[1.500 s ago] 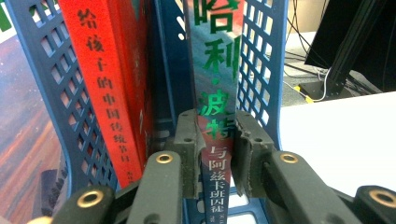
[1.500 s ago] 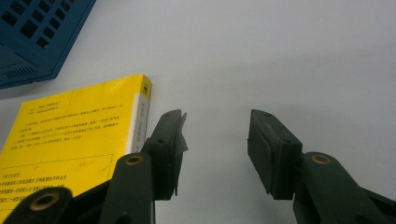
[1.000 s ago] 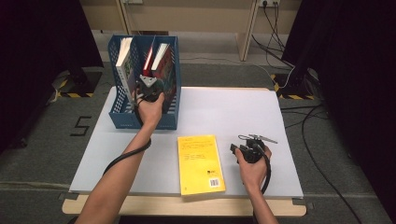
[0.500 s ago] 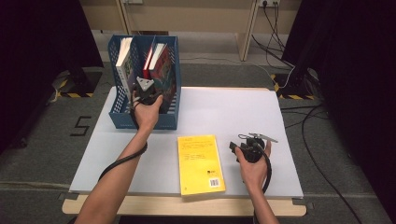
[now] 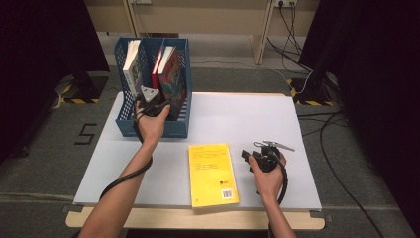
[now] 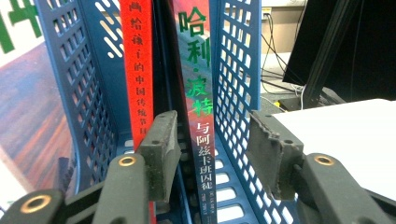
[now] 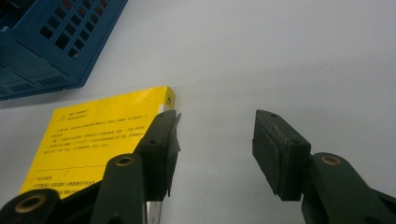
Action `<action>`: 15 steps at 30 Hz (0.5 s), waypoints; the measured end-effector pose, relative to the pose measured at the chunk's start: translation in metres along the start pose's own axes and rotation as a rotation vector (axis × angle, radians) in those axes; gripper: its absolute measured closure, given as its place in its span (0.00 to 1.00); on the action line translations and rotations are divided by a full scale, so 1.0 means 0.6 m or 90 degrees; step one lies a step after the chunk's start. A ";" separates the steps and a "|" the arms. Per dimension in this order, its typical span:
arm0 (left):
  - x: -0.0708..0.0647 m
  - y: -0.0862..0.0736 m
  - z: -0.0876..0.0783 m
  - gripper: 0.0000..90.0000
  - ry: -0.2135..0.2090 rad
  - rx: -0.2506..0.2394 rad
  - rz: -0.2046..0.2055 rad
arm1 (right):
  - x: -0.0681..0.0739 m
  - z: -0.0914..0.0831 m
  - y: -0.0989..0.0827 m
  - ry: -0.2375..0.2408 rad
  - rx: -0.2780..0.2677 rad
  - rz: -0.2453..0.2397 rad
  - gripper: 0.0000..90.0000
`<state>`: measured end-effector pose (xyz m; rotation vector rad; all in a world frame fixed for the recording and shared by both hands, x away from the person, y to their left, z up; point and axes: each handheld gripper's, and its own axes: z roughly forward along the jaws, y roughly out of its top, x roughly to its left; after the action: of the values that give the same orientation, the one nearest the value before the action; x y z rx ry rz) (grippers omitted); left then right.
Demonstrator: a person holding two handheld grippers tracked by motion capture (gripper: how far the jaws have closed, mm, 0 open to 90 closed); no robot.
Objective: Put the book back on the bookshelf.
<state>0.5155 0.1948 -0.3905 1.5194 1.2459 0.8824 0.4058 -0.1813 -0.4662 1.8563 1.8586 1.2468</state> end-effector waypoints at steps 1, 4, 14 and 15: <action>0.001 0.000 -0.004 0.57 -0.003 -0.002 -0.002 | 0.000 0.000 0.000 0.000 -0.002 0.000 0.56; 0.004 -0.003 -0.015 0.57 -0.007 -0.004 -0.004 | -0.001 0.000 0.001 0.001 -0.004 0.002 0.56; 0.016 -0.008 -0.050 0.53 -0.031 0.013 -0.009 | 0.003 0.001 0.012 -0.007 0.007 -0.002 0.55; 0.018 -0.010 -0.051 0.52 -0.032 0.018 -0.006 | 0.004 0.001 0.013 -0.007 0.010 0.004 0.55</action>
<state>0.4876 0.2120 -0.3874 1.5478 1.2334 0.8185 0.4112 -0.1800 -0.4602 1.8740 1.8644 1.2244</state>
